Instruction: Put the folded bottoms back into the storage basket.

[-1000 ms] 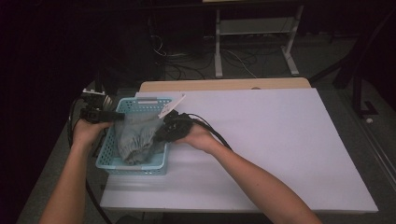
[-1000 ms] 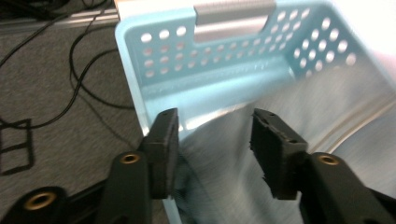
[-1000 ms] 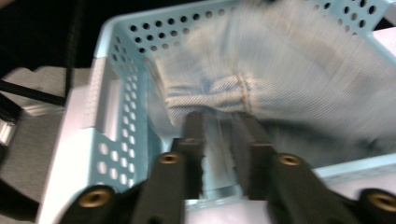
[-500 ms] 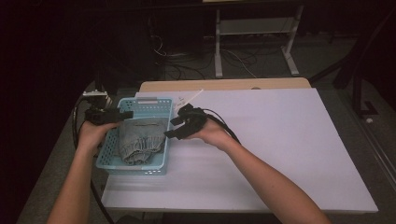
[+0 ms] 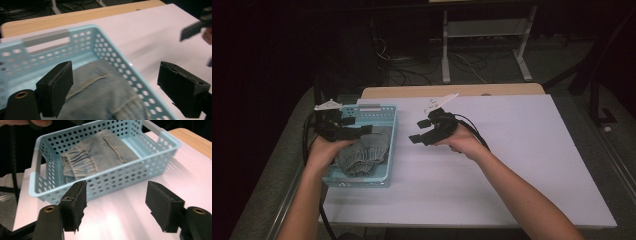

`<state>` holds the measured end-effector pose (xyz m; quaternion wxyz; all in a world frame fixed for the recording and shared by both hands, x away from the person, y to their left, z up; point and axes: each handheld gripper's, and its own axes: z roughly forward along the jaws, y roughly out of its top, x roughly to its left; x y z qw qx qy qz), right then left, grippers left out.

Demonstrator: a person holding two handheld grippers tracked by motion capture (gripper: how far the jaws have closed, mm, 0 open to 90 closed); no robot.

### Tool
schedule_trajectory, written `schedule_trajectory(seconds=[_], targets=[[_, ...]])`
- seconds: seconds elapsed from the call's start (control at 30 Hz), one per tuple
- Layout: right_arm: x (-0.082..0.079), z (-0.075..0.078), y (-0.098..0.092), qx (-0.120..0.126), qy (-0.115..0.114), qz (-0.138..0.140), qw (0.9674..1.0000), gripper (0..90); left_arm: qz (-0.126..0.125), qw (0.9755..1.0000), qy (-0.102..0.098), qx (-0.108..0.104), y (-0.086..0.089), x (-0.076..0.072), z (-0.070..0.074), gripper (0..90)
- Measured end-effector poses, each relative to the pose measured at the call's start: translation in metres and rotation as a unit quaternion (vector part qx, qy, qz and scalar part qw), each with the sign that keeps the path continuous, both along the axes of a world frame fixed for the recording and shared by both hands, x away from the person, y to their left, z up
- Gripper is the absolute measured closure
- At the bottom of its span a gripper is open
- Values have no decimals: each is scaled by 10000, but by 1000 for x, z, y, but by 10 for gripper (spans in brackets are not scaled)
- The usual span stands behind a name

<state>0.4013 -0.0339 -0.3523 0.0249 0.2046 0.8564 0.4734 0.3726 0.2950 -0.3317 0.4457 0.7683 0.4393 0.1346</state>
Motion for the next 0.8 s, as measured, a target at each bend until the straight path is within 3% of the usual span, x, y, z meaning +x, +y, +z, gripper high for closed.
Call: schedule_trajectory(seconds=[0.2,0.37,0.47,0.67,0.7,0.73,0.77,0.8], targets=[[-3,-1,-26,94,-54,-184,9998,265,-300,9993,-178,-141,-24,-14,-3,69],[-9,-3,-54,146,-129,-387,9991,203,-584,9971,-388,-281,-48,-27,-12,6],[-12,-5,-63,137,-138,-460,9988,186,-705,9963,-392,-284,-55,-31,-16,0],[-20,-10,-89,235,-123,-628,9977,145,-1007,9934,-424,-362,-72,-46,-22,0],[-22,-13,-98,299,-97,-695,9971,141,-1147,9917,-460,-351,-78,-51,-25,0],[-23,-15,-103,305,-66,-737,9968,138,-1147,9917,-460,-351,-78,-51,-25,0],[-23,-17,-107,270,-36,-756,9968,136,-1296,9896,-513,-362,-84,-56,-27,0],[-23,-17,-107,270,-36,-756,9968,136,-1296,9896,-513,-362,-84,-56,-27,0]])
